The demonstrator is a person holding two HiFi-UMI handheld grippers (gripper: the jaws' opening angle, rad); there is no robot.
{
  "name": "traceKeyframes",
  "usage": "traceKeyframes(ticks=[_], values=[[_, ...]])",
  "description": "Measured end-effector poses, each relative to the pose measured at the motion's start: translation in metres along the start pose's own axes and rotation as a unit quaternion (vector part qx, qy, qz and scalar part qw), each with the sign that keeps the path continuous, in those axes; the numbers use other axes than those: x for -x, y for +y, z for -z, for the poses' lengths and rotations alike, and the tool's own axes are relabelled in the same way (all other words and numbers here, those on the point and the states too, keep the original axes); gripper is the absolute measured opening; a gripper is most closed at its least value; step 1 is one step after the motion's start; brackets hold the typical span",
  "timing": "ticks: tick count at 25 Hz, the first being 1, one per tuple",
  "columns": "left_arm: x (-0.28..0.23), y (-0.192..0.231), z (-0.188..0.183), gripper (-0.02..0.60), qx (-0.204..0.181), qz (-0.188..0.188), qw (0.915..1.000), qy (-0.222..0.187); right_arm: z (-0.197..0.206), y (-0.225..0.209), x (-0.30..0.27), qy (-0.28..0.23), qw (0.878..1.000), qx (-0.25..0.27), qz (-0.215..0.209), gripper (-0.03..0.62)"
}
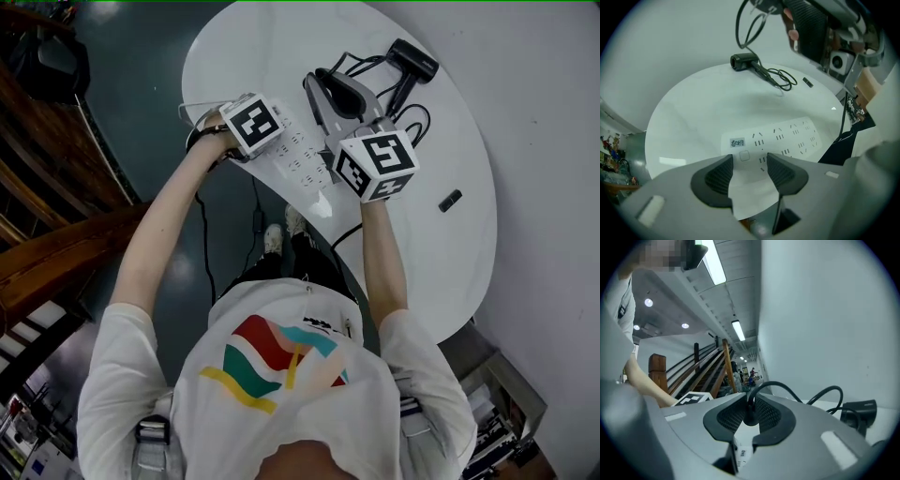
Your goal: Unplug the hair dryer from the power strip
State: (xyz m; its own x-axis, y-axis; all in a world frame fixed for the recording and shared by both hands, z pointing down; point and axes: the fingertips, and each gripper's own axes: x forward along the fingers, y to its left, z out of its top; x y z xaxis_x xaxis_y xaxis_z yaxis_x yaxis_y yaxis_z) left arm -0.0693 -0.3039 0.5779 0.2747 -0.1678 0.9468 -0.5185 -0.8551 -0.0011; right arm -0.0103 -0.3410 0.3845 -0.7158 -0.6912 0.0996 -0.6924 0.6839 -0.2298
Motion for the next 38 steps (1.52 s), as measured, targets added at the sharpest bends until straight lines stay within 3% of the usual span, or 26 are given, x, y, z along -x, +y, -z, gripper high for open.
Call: traceKeyframes(ticks=[4,7,12,18,21,26,31,34,38], values=[[-0.006,-0.025,0.008,0.23,0.03,0.058,0.9974,0.029,0.005,-0.005,0.017,0.014,1.0,-0.002,0.005,0.066],[-0.006,-0.029,0.009,0.23,0.034,0.067,0.9965,0.037,0.017,-0.003,0.019,0.033,0.999,0.0,0.009,0.067],[-0.005,-0.026,0.011,0.23,0.037,0.06,0.9968,0.039,0.052,-0.013,0.025,0.113,0.993,0.013,0.033,0.067],[-0.001,-0.006,0.023,0.23,0.048,0.011,0.9966,0.067,0.111,-0.025,0.042,0.214,0.976,0.006,0.047,0.069],[-0.004,-0.015,0.019,0.23,0.044,0.033,0.9969,0.056,0.134,-0.028,0.053,0.254,0.966,0.01,0.057,0.069],[-0.006,-0.008,0.019,0.23,0.046,0.02,0.997,0.058,0.164,-0.034,0.072,0.322,0.943,0.045,0.073,0.071],[-0.006,-0.006,0.018,0.23,0.037,0.014,0.9977,0.054,0.181,-0.037,0.087,0.342,0.934,0.047,0.091,0.074],[-0.005,-0.015,0.018,0.23,0.044,0.033,0.9971,0.052,0.184,-0.042,0.094,0.339,0.934,0.039,0.105,0.078],[-0.005,-0.012,0.019,0.23,0.048,0.025,0.9975,0.045,0.184,-0.046,0.101,0.33,0.935,0.033,0.122,0.089]])
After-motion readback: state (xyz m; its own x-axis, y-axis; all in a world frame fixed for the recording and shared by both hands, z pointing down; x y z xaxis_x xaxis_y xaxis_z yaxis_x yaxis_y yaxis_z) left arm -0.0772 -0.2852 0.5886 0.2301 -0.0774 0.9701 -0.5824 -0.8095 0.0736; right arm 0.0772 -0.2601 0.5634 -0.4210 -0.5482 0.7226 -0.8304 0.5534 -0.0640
